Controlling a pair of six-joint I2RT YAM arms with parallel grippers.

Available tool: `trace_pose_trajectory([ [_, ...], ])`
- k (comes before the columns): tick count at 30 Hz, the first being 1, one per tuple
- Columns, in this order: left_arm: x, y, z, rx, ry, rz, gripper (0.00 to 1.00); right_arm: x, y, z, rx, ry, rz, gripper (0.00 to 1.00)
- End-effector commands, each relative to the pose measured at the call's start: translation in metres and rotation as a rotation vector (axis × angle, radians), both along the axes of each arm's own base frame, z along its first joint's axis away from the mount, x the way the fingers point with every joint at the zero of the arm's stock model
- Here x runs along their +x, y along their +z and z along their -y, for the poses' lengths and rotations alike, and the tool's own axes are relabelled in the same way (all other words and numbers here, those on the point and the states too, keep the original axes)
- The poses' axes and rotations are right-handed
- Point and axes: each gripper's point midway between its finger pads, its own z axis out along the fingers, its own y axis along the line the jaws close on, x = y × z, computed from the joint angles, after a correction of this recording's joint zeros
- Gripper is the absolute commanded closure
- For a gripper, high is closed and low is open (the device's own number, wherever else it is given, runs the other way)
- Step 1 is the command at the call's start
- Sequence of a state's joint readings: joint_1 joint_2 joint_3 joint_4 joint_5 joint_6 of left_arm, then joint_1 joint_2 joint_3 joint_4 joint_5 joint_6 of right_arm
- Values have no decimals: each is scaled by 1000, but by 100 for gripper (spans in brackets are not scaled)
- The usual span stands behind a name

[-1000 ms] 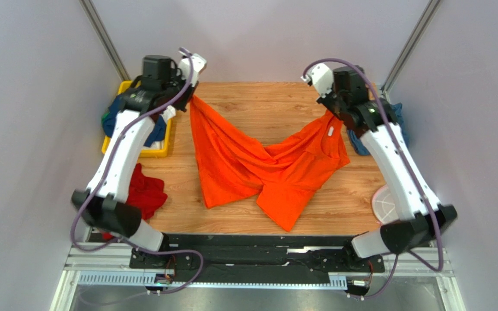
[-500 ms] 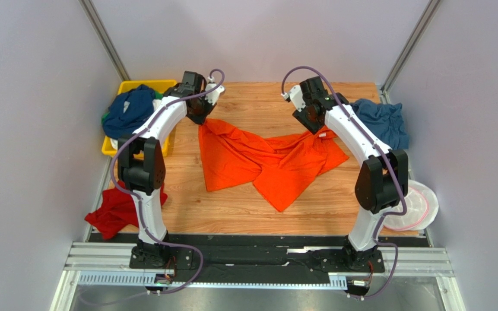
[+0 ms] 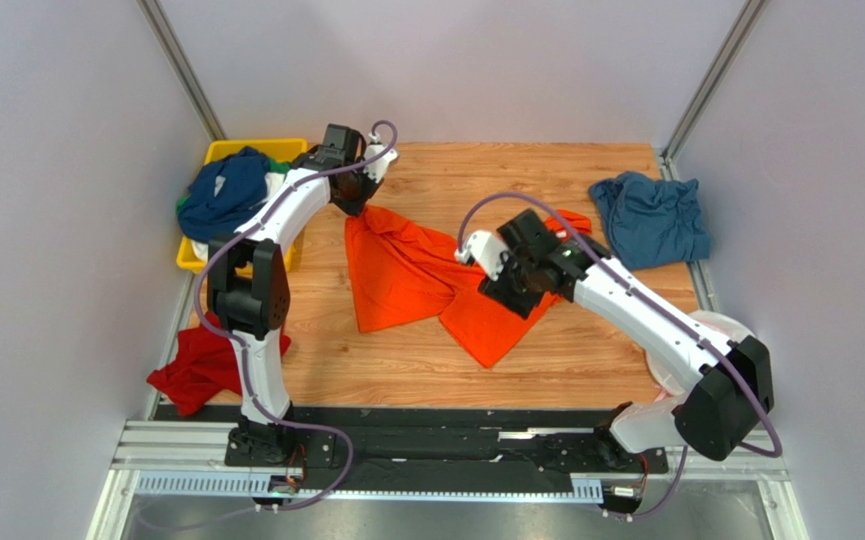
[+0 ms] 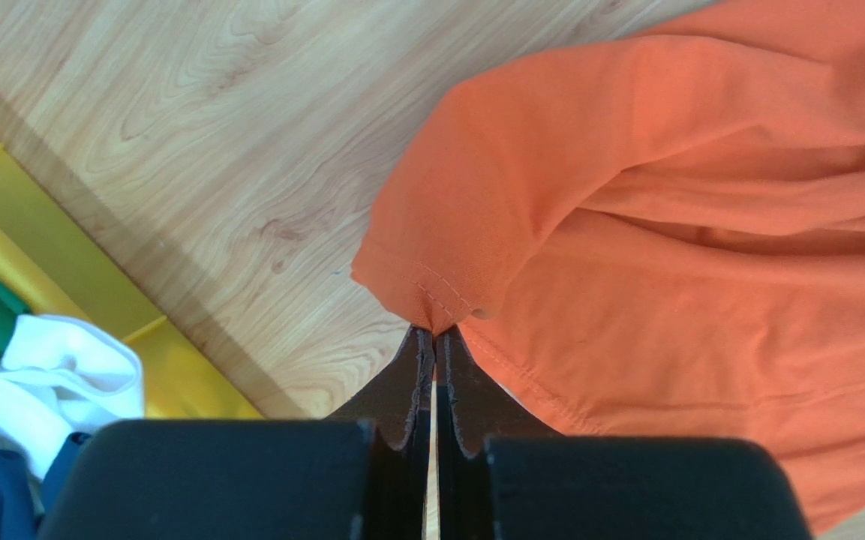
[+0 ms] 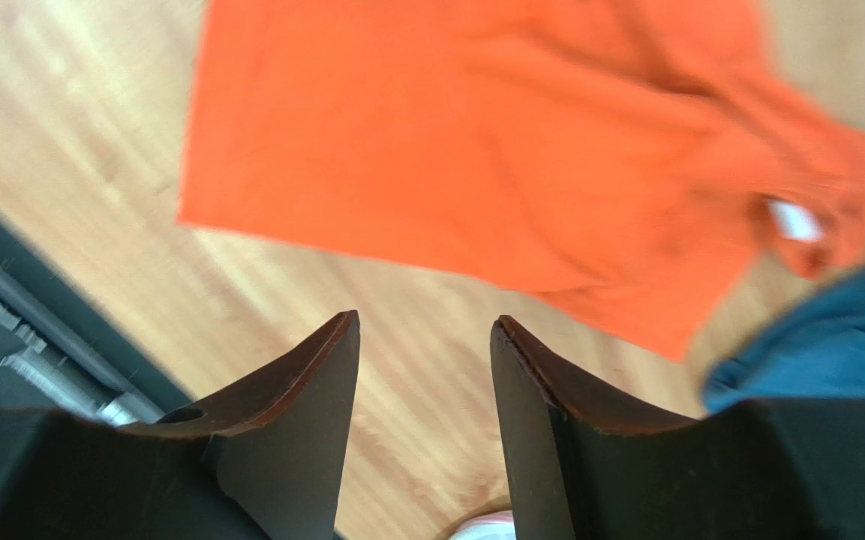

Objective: Fold and stack the t-shirts
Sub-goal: Flatten out the tshirt

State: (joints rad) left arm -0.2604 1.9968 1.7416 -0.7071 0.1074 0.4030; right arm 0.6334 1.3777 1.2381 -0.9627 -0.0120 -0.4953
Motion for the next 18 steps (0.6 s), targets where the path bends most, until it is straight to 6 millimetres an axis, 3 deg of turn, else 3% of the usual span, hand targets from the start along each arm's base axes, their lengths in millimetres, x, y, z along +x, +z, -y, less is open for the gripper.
trace_pose_trajectory([
  [1,-10,12,9,-34,-18,10,100,-39,-41,-16,-22,55,-120,49],
  [6,-7,5,3,5,-14,7,100,-65,-73,-23,-65,105,-196,50],
  [18,-5,-4,3,15,-20,-2,100,-85,-106,-51,-94,178,-263,52],
])
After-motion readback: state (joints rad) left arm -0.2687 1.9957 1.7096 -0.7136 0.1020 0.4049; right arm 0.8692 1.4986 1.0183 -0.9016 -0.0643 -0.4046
